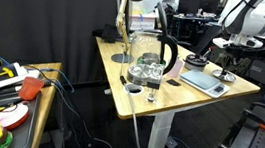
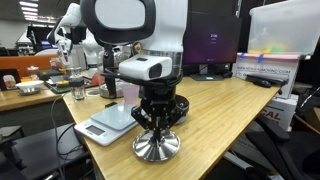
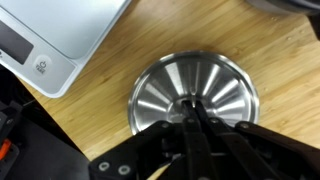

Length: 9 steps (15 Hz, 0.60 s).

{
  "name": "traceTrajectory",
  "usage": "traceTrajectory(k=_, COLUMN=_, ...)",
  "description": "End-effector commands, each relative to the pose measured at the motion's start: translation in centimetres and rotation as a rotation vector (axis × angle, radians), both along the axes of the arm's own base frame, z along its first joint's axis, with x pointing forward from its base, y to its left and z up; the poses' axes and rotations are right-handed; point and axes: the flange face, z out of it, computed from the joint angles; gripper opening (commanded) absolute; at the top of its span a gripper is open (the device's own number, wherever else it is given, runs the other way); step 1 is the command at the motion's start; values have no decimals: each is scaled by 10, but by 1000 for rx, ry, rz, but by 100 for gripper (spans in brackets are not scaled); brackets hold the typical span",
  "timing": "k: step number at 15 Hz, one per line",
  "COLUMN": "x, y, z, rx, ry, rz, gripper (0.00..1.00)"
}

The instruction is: Take the silver lid from the table and place it on the silver pot

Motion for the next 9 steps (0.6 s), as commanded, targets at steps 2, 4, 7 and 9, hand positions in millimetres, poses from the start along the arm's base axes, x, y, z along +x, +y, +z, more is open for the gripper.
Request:
traceTrajectory(k=2, x=2, y=-5, z=31, rx=-16, ry=-63, rz=10, gripper=1)
traceTrajectory(k=4, x=7, y=-4, z=42, rx=-27, ry=-86, rz=14, gripper=1)
traceTrajectory(k=7, x=18, y=5, z=59, rx=-61, ry=-118, rz=46, gripper=1)
traceTrajectory(k=9, x=25, y=17, z=69, rx=-87, ry=-119, rz=93, gripper=1)
